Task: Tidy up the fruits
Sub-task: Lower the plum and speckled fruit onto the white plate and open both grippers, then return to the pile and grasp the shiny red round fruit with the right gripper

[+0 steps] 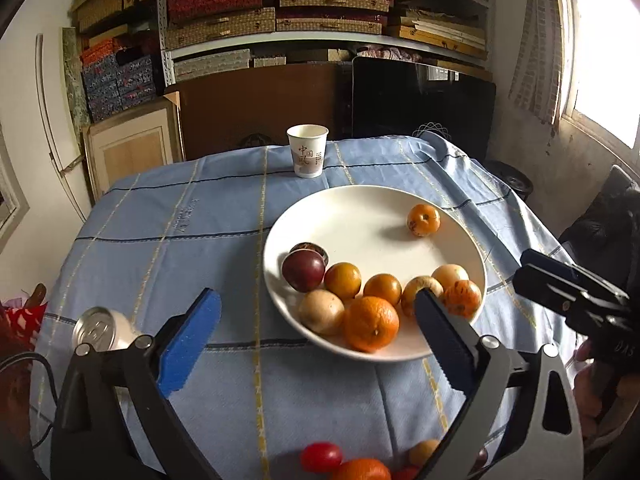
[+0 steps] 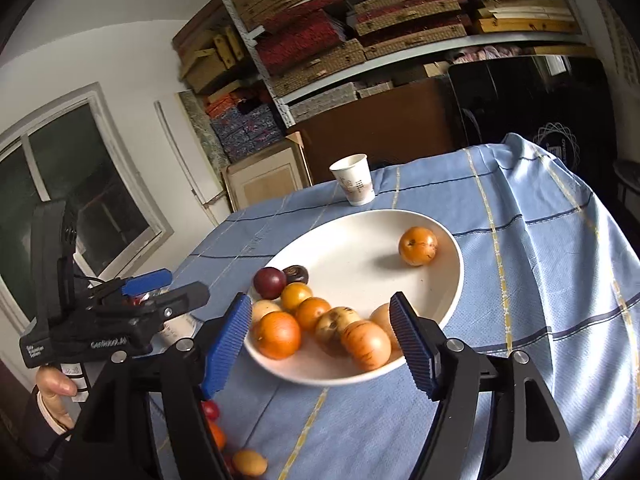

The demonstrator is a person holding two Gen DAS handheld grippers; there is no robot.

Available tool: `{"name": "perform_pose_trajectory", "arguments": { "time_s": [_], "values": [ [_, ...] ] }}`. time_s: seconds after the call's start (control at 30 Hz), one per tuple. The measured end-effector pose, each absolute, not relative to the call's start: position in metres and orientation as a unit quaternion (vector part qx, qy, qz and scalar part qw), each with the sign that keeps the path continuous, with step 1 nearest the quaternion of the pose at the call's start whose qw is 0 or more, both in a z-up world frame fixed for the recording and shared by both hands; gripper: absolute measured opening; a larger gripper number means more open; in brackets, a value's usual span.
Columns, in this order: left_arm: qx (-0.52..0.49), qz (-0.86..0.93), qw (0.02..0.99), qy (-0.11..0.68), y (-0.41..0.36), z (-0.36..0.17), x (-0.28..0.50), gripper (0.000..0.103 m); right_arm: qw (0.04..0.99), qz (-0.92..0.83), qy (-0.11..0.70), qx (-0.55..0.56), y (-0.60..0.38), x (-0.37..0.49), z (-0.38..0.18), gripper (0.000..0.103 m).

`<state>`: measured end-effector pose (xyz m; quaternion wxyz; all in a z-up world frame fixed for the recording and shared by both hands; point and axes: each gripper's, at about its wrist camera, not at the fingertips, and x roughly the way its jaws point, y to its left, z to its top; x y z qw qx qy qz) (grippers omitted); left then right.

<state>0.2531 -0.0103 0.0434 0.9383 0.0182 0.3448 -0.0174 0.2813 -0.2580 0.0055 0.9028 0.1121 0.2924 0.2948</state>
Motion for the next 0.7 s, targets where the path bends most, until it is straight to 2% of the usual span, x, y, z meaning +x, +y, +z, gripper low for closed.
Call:
{"name": "perform_pose_trajectory", "arguments": {
  "time_s": [0.3,0.5,0.7],
  "values": [
    [-0.062,-0.076,0.930,0.354,0.018,0.012,0.177,0.098,0.856,0.372,0.359,0.006,-0.233,0.231,-0.020,0.072],
    [-0.023,-0.042,0.941,0.334,0.015,-0.003,0.158,0.098,0.822,0.425,0.378,-0.035,-0.228,0.192,-0.029,0.072],
    [-0.036,-0.047,0.939,0.339,0.019,-0.005,0.148,0.098,0.811,0.450,0.361,-0.093,-0.227,0.167,-0.026,0.072]
  ]
}}
